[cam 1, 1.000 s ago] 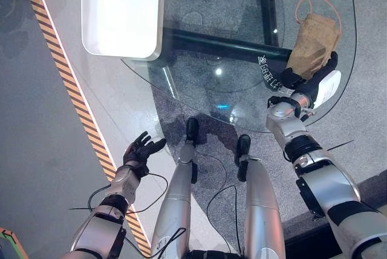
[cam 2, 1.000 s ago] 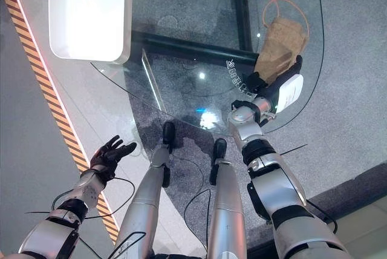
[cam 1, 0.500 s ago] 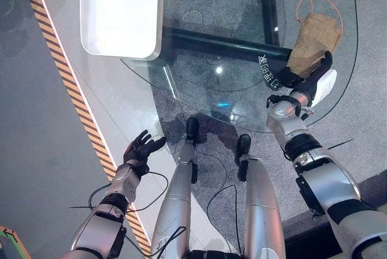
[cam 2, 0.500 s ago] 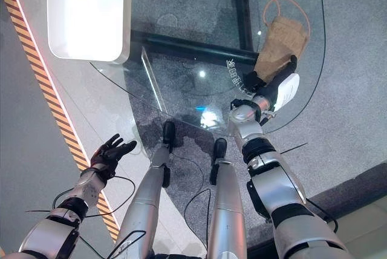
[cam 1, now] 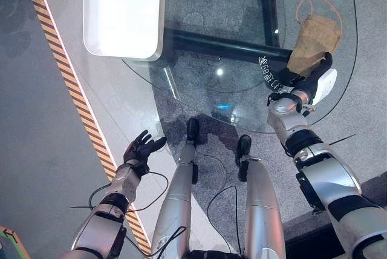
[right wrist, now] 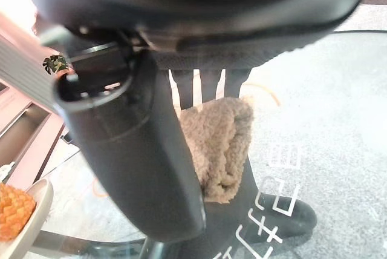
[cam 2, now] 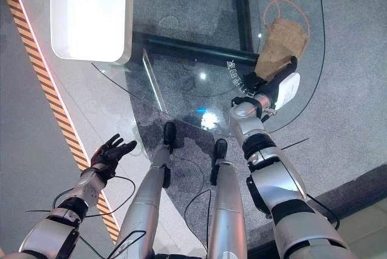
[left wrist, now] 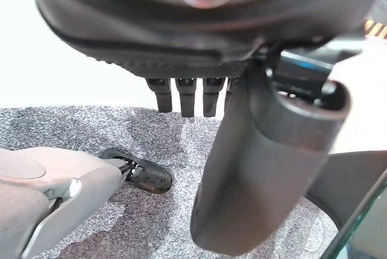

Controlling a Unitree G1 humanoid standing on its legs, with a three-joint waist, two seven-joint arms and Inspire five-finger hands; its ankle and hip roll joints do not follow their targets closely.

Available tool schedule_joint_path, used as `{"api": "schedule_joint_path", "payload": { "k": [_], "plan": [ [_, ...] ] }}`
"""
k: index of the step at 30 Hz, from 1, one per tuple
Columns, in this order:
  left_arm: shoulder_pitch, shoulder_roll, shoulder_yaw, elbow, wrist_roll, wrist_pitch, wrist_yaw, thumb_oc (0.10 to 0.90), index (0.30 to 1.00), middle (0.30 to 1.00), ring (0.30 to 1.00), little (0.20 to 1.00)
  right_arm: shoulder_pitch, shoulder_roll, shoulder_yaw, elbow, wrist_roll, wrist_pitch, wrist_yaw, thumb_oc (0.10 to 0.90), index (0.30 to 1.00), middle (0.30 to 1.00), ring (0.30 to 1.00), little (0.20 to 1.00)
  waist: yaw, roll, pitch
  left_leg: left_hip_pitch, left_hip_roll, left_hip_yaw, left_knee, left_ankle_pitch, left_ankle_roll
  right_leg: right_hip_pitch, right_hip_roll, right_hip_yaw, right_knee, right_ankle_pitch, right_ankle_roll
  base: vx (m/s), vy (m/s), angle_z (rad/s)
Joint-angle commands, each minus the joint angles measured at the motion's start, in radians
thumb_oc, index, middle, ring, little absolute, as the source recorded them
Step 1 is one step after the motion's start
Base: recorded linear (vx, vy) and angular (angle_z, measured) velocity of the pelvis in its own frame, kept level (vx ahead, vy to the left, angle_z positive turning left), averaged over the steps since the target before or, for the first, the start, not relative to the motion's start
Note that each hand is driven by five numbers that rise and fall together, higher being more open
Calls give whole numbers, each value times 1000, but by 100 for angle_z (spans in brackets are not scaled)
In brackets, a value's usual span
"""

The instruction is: Wipe the table with a cloth and put it in the basket.

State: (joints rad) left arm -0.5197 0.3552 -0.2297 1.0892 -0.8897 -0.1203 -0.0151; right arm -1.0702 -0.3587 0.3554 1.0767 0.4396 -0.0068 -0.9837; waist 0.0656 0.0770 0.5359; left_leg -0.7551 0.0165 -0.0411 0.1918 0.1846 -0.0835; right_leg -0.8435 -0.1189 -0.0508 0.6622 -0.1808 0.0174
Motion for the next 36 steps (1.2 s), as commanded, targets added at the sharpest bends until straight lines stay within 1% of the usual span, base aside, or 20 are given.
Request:
{"api": "schedule_joint_path", "payload": {
  "k": [1,2,3,9,16,27,31,36],
  "plan": [
    [-23,-9,-29,51,-19,-19,-5,800,900,900,900,900,-6,-57,3,63,8,25,52,800,900,900,900,900,10,46,-16,-11,-25,8,168,-183,37,38,-46,-24,-259,168,61,0,0,0],
    [-25,-9,-29,51,-18,-17,-4,800,900,900,900,900,-6,-59,3,71,2,32,61,800,900,900,900,900,10,46,-16,-12,-25,7,169,-184,37,37,-46,-24,-258,168,61,0,0,0],
    [-31,-8,-31,53,-19,-16,-4,800,900,900,900,900,-8,-67,7,92,1,42,84,100,300,300,300,200,10,46,-16,-14,-25,8,172,-186,37,35,-47,-24,-257,168,62,0,0,0],
    [-48,1,-30,55,-21,0,-3,800,900,900,900,900,-2,-73,8,130,-8,43,138,100,300,300,300,200,9,44,-16,-24,-24,5,183,-187,37,25,-46,-24,-245,167,64,0,0,0],
    [-59,1,-34,63,-25,8,-4,800,900,900,900,900,3,-72,2,159,-7,26,163,100,300,300,300,200,8,42,-16,-27,-22,4,179,-184,36,22,-41,-25,-243,167,66,0,0,0],
    [-76,9,-34,61,-22,22,2,800,900,900,900,900,-9,-78,6,163,-32,0,159,100,300,300,300,200,9,41,-16,-31,-22,1,176,-183,35,19,-41,-28,-244,169,69,1,-8,3],
    [-77,8,-40,62,-25,19,4,800,900,900,900,900,-29,-88,25,149,-93,-8,144,100,300,300,300,200,9,41,-16,-32,-23,-2,175,-183,35,16,-42,-29,-247,172,72,0,0,0],
    [-72,12,-42,53,-27,22,2,800,900,900,900,900,-55,-95,58,102,-136,-6,129,100,300,300,300,200,15,39,-16,-31,-24,-5,168,-180,35,18,-42,-34,-253,176,74,0,0,0]
  ]
}}
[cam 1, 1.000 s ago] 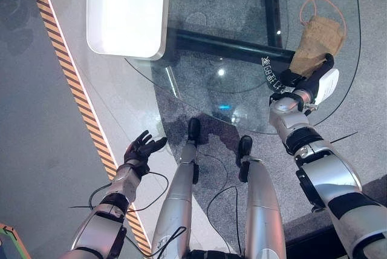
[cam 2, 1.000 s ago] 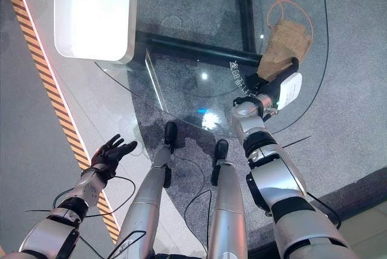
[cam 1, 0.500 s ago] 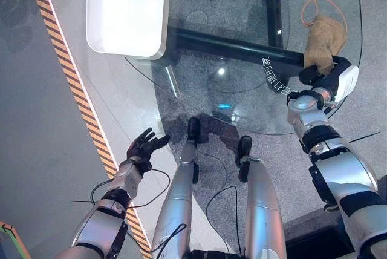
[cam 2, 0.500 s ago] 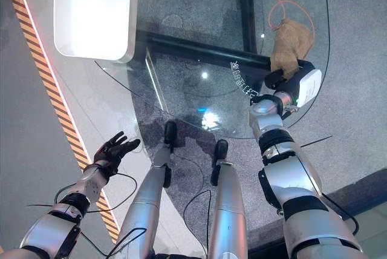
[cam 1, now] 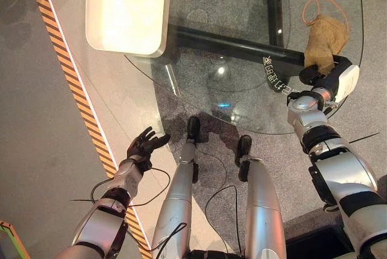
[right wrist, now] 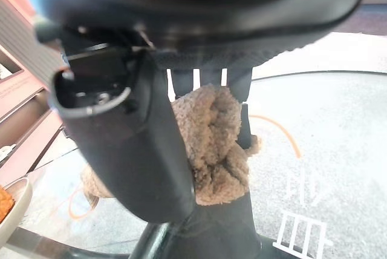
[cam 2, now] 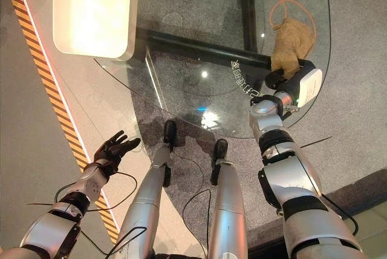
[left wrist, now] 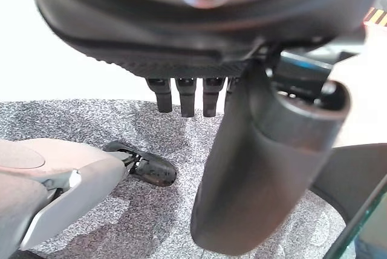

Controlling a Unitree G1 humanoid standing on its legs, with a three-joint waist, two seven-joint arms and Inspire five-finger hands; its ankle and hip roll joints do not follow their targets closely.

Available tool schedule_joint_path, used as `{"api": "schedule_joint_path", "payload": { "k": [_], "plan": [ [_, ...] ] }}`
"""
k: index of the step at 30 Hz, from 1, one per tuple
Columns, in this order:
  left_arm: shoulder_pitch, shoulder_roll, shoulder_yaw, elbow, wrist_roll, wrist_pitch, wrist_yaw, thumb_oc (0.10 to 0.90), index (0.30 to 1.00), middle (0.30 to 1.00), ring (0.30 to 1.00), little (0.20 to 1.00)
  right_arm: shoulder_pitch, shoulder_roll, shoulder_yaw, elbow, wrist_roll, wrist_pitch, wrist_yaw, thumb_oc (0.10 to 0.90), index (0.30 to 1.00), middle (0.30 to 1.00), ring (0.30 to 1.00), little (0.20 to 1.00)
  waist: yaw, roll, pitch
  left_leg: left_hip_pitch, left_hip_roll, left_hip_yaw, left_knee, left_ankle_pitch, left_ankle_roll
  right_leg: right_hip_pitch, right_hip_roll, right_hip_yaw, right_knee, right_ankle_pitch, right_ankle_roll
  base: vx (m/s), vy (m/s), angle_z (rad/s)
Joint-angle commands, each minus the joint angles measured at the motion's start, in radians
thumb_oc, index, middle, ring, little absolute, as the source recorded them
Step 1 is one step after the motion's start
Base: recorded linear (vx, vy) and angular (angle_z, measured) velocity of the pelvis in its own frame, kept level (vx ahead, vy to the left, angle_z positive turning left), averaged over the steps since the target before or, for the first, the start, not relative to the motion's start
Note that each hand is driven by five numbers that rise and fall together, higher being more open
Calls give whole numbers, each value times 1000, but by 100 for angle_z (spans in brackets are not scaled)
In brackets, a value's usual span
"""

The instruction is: Wipe the table with a cloth and put it in the basket.

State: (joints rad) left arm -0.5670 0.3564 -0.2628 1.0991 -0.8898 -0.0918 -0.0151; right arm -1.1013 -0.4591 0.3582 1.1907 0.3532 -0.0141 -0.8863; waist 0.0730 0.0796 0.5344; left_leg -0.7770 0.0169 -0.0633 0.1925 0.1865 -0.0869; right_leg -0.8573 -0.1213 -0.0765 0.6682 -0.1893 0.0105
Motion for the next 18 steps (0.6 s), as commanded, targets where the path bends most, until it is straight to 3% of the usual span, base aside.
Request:
{"api": "schedule_joint_path", "payload": {
  "k": [1,18],
  "plan": [
    [-23,13,-9,42,-25,-6,-1,800,900,900,900,900,-31,3,63,-26,-61,6,29,100,300,300,300,200,9,36,-14,-10,-24,17,168,-181,38,31,-40,-10,-259,185,81,0,0,0],
    [35,-3,-16,-16,-27,-20,-19,800,900,900,900,900,-168,11,320,-363,-314,211,70,100,300,300,300,200,39,52,-14,4,-47,13,154,-166,46,43,-61,-31,-269,191,73,7,22,0]
  ]
}}
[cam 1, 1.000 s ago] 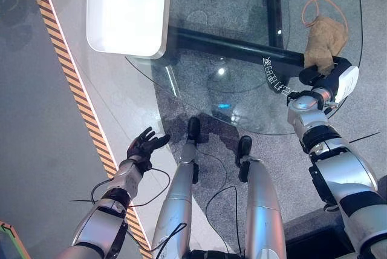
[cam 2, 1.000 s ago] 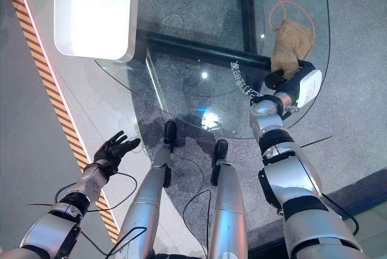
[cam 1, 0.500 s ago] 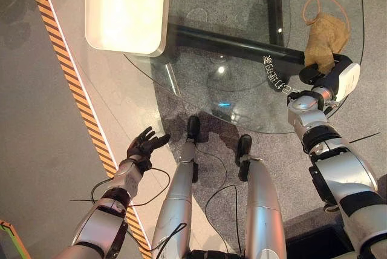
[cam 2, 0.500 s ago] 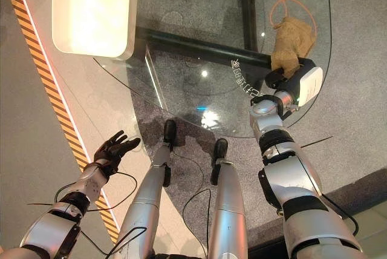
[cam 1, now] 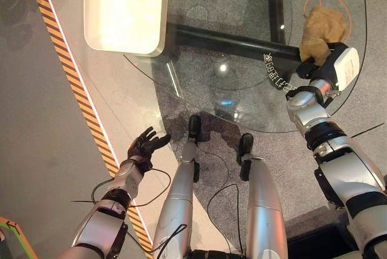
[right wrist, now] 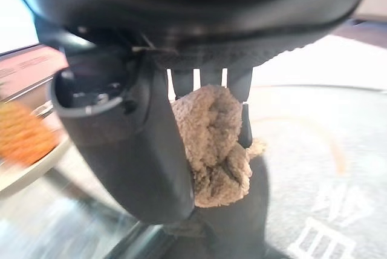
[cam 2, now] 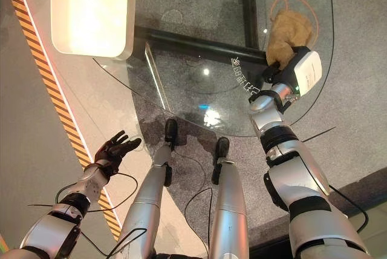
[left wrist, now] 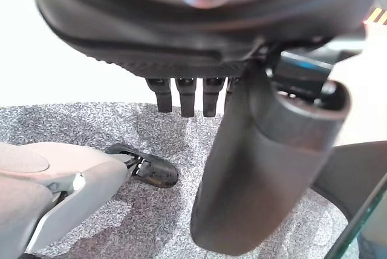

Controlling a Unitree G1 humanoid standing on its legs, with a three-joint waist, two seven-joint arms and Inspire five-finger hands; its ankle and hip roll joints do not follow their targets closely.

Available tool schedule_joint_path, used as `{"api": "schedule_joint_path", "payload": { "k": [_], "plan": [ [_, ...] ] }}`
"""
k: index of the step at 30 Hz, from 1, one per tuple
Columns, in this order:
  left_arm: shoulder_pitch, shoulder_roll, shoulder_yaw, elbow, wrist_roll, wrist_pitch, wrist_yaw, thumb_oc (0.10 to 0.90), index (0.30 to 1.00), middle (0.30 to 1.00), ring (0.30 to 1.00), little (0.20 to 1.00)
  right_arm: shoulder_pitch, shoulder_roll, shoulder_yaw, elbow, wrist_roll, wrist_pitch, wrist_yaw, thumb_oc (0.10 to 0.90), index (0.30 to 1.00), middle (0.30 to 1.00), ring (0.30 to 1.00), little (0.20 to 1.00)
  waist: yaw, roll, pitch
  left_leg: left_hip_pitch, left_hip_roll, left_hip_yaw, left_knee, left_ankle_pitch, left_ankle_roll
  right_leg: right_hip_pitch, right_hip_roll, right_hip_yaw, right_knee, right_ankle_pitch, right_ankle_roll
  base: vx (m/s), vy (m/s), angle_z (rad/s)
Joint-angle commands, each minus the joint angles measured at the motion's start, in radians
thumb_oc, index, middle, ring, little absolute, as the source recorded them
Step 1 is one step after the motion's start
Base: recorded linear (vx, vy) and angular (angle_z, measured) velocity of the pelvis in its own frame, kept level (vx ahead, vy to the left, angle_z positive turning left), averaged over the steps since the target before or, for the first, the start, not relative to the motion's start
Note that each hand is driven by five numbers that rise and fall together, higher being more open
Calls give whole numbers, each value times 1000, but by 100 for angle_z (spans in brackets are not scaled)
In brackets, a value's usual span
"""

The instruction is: Wipe the table with a cloth and put it in the basket.

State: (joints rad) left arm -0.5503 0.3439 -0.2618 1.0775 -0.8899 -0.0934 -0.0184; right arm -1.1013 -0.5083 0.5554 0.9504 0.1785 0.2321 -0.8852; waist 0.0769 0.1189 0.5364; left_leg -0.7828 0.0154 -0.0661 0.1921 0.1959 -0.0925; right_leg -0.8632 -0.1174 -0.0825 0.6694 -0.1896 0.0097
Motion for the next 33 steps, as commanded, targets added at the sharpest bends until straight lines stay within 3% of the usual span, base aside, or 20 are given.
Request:
{"api": "schedule_joint_path", "payload": {
  "k": [1,7,16,24,28,33],
  "plan": [
    [20,9,-17,4,-26,-18,-20,800,900,900,900,900,-173,64,134,-132,-150,-27,77,100,300,300,300,200,38,14,-16,12,-48,16,153,-175,52,51,-66,-26,-272,192,73,14,37,2],
    [34,-1,-25,-24,-28,-15,-22,800,900,900,900,900,-195,72,200,-181,-272,11,144,100,300,300,300,200,52,22,-16,17,-58,11,150,-168,56,58,-74,-35,-276,194,72,8,30,5],
    [52,-5,-33,-44,-20,-17,-19,800,900,900,900,900,-205,85,268,-207,-356,7,217,100,300,300,300,200,71,31,-16,17,-66,2,150,-160,58,61,-84,-48,-271,197,74,-2,8,10],
    [44,8,-33,-56,-7,5,-32,800,900,900,900,900,-194,105,350,-180,-404,17,489,100,300,300,300,200,84,35,-16,18,-70,-3,146,-155,60,60,-93,-55,-270,197,75,-2,-2,1],
    [40,26,-30,-63,-7,19,-33,800,900,900,900,900,-180,116,383,-168,-409,-26,591,100,300,300,300,200,88,30,-16,18,-70,-5,146,-155,59,63,-92,-59,-272,197,74,3,-23,5],
    [33,29,-31,-58,0,27,-43,800,900,900,900,900,-176,131,373,-143,-412,-64,617,100,300,300,300,200,91,29,-16,15,-71,-9,149,-152,58,64,-91,-59,-269,199,75,1,-3,1]
  ]
}}
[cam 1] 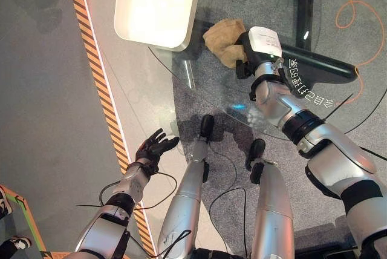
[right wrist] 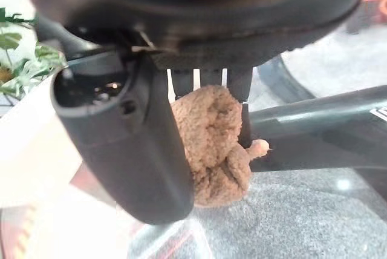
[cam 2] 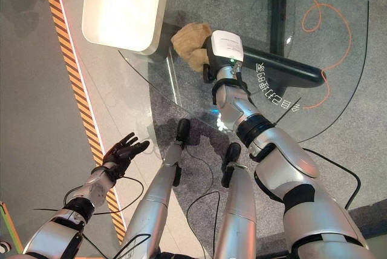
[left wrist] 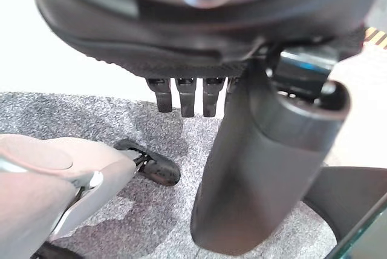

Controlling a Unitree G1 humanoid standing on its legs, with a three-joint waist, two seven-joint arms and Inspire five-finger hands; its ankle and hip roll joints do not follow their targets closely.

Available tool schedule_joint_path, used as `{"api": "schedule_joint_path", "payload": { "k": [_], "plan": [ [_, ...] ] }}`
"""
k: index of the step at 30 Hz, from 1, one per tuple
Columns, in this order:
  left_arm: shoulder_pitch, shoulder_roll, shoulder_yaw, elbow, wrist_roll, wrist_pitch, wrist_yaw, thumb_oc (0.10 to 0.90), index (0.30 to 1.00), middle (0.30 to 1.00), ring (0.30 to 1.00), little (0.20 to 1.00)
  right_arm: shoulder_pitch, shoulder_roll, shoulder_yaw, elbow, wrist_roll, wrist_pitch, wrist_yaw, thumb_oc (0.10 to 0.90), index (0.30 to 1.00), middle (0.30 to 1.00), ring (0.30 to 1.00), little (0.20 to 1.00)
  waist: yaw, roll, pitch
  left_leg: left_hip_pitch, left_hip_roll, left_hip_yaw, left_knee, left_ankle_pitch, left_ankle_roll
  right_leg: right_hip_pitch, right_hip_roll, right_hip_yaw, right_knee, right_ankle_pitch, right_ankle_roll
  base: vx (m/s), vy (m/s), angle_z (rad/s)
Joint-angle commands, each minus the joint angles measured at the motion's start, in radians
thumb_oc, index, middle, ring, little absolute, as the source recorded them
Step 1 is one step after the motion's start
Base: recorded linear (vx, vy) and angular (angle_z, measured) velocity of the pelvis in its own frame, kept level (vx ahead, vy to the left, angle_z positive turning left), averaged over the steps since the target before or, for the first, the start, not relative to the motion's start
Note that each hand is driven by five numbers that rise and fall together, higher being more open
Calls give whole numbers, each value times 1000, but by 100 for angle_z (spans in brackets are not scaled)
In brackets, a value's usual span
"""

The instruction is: Wipe the table with a cloth and put it in the basket.

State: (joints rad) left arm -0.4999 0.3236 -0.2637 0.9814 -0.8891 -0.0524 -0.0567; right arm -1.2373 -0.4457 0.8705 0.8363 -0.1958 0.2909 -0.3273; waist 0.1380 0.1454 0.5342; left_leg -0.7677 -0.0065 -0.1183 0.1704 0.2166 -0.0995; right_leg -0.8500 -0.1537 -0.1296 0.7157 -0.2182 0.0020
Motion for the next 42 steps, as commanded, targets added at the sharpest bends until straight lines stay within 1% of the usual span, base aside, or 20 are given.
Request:
{"api": "schedule_joint_path", "payload": {
  "k": [1,20,24,32,35,39,42],
  "plan": [
    [-18,49,-30,38,0,-14,-5,800,900,900,900,900,-40,71,59,-28,-36,-126,59,100,300,300,300,200,31,2,-14,-1,-49,42,171,-172,65,51,-55,-12,-316,228,83,0,0,0],
    [-20,50,-19,52,17,-16,-12,800,900,900,900,900,-23,85,74,-69,-45,-202,164,100,300,300,300,200,33,-3,-14,-6,-48,36,167,-165,65,43,-51,-14,-310,232,85,0,0,0],
    [-25,55,-17,54,17,-10,-13,800,900,900,900,900,-19,85,74,-77,-45,-198,169,100,300,300,300,200,32,-4,-14,-9,-47,36,167,-163,66,39,-50,-14,-308,232,85,0,0,0],
    [-29,58,-13,62,18,-9,-19,800,900,900,900,900,-15,83,72,-42,-20,-243,209,100,300,300,300,200,33,-5,-14,-15,-44,37,171,-163,67,33,-50,-16,-302,232,84,0,0,0],
    [-38,66,-15,70,13,-2,-25,800,900,900,900,900,-14,78,63,-28,14,-236,171,100,300,300,300,200,32,-5,-14,-16,-43,37,172,-162,67,33,-51,-17,-302,234,83,0,0,0],
    [-38,65,-17,81,9,-11,-31,800,900,900,900,900,-14,68,25,0,53,-231,88,100,300,300,300,200,29,-6,-14,-19,-40,39,173,-162,67,31,-49,-15,-302,235,84,0,0,0],
    [-40,67,-18,93,3,-15,-36,800,900,900,900,900,-20,51,-20,40,85,-239,-26,100,300,300,300,200,27,-6,-14,-20,-37,39,177,-164,68,31,-48,-15,-298,235,84,0,0,0]
  ]
}}
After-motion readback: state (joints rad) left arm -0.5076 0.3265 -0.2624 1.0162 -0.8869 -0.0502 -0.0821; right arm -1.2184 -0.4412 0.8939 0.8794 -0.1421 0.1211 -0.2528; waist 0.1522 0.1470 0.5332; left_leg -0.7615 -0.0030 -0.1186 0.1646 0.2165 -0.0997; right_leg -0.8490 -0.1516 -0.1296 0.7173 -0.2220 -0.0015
